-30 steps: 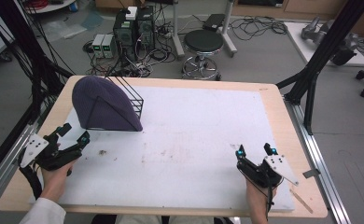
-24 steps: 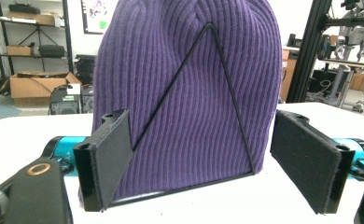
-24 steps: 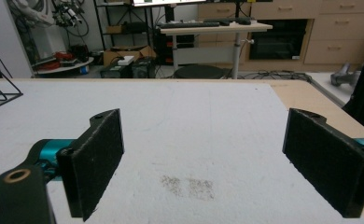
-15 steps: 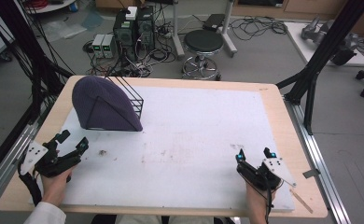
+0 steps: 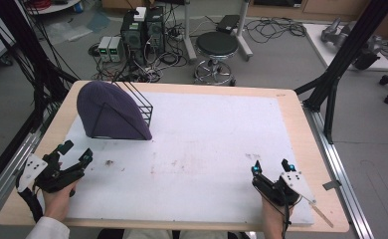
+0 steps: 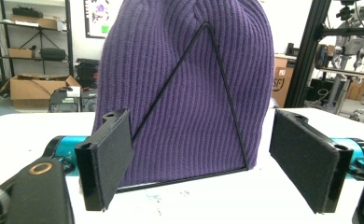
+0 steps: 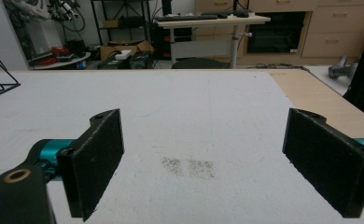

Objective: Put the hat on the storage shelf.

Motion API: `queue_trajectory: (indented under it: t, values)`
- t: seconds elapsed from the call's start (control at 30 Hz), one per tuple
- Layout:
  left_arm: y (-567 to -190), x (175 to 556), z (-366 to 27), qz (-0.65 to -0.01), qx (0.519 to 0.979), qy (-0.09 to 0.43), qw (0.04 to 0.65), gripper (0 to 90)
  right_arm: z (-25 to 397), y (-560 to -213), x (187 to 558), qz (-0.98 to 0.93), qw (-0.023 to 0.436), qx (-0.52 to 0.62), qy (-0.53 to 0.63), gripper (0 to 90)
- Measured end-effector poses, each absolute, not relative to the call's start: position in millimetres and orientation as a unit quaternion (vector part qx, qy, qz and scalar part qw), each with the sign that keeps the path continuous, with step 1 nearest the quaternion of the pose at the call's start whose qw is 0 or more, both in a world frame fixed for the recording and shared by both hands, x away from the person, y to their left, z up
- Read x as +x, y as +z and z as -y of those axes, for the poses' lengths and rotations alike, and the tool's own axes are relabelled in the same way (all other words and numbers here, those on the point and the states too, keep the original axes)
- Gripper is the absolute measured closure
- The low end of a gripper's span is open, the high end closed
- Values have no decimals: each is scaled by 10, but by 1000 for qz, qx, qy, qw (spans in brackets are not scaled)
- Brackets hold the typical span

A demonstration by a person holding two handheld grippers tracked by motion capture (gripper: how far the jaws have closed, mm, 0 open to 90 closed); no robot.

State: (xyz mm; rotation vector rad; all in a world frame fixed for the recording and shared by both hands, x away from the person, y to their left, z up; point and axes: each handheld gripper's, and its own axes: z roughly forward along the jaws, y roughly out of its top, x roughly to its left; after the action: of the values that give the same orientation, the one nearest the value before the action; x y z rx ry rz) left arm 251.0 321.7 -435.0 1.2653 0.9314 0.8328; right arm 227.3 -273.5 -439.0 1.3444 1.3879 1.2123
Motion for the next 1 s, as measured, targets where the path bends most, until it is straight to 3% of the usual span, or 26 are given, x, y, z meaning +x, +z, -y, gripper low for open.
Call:
queue_trajectory:
  t: [1.0]
  values:
    - [-4377, 2489, -3232, -411, 555, 348, 634, 218, 2748, -4419, 2291, -565, 400, 535, 485, 128]
